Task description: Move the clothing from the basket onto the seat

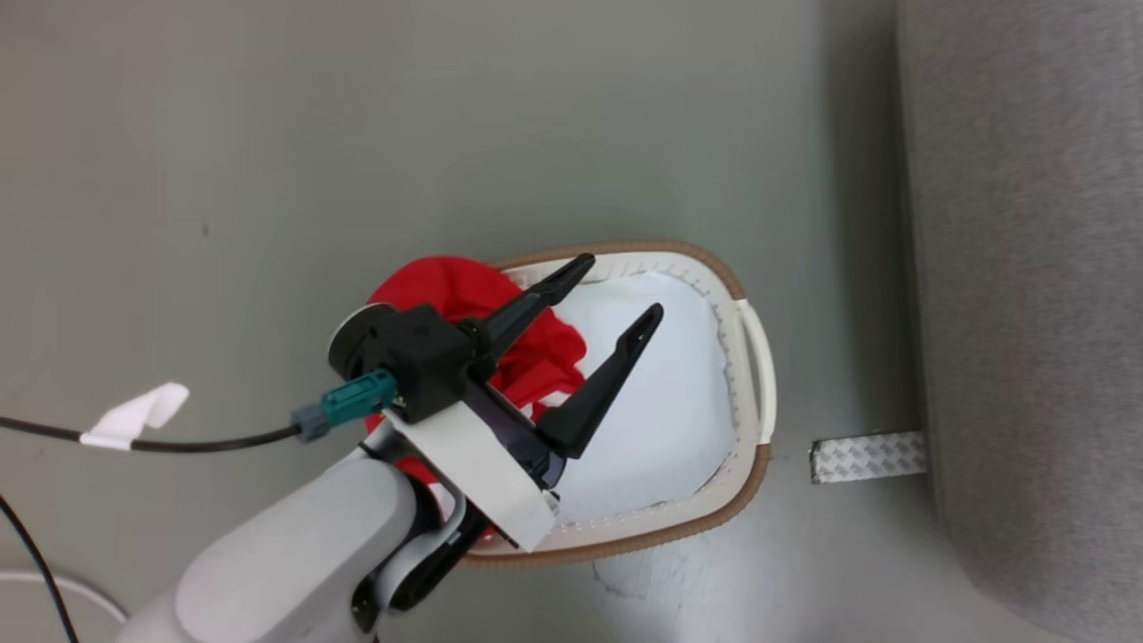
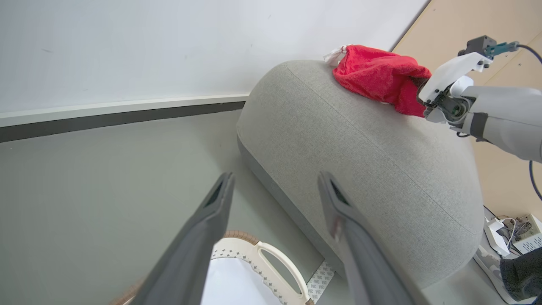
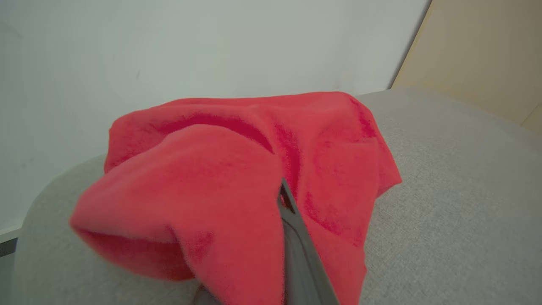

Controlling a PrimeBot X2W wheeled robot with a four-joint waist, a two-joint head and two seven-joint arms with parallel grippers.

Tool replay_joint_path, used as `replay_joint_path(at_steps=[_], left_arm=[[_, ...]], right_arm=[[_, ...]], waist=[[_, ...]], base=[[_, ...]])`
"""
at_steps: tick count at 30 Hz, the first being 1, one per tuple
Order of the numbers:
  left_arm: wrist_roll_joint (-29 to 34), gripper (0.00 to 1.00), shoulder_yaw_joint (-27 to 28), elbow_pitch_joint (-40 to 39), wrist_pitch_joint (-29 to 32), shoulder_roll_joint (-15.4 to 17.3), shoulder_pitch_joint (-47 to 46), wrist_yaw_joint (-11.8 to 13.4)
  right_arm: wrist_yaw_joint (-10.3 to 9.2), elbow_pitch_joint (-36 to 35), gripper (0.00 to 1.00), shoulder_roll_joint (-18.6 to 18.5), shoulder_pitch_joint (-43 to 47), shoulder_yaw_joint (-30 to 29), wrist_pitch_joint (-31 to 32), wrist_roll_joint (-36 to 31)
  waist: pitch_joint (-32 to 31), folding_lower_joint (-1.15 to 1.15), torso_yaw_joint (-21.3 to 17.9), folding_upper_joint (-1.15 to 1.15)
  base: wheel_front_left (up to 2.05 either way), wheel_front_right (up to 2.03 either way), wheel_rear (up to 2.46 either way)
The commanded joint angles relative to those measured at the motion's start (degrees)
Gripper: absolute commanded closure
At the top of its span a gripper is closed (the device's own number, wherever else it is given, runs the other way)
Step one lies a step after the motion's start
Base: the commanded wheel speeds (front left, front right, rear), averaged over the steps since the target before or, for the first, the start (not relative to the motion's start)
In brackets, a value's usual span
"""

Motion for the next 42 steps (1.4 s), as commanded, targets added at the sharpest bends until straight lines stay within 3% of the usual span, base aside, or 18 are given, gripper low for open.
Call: replay_joint_path(at_steps=[1,6,11,16,25,29,37,42], left_arm=[[-0.14,0.00,0.31,0.12,-0.50,0.54,0.71,0.30],[-1.25,0.00,0.59,0.79,-0.84,1.11,3.04,1.49],[-2.71,0.00,1.20,1.23,-1.83,2.06,6.44,3.24],[-3.88,0.00,2.92,2.37,-3.74,2.48,10.33,5.30],[-3.68,0.00,8.48,5.47,-5.92,0.75,17.96,9.12],[-0.98,0.00,14.63,6.08,-5.90,-1.24,22.92,10.22],[7.08,0.00,27.47,8.86,-5.91,-5.48,34.61,7.74],[12.38,0.00,35.07,10.32,-5.92,-8.92,40.43,4.37]], right_arm=[[-0.14,-0.03,0.00,0.55,1.19,-0.48,-0.67,-1.35],[-0.14,-1.05,0.00,4.24,4.27,1.96,-1.47,-1.63],[-0.14,-5.03,0.00,7.05,10.76,9.54,-1.43,1.58],[-0.14,-10.17,0.00,8.51,18.27,18.64,-1.43,9.22],[-0.13,-21.58,0.00,9.11,32.85,34.30,-1.34,20.46],[-0.13,-25.45,0.00,9.04,38.96,39.73,-1.34,22.79],[-0.14,-28.98,0.00,8.95,49.34,49.86,-1.35,24.87],[-0.14,-29.83,0.00,8.98,53.92,54.20,-1.36,26.54]], waist=[[-1.49,-0.01,-0.92,0.00],[-6.66,-0.01,-2.72,0.00],[-12.05,-0.01,-4.33,0.00],[-17.47,-0.01,-4.65,0.00],[-26.00,-0.01,-1.15,0.00],[-29.17,-0.01,1.02,0.00],[-34.27,-0.01,4.91,0.00],[-37.08,-0.01,6.79,0.00]], base=[[0.00,0.00,0.00],[0.00,0.00,0.00],[0.00,0.00,0.00],[0.00,0.00,0.00],[0.00,0.00,0.00],[0.00,0.00,0.00],[0.00,0.00,0.00],[0.00,0.00,0.00]])
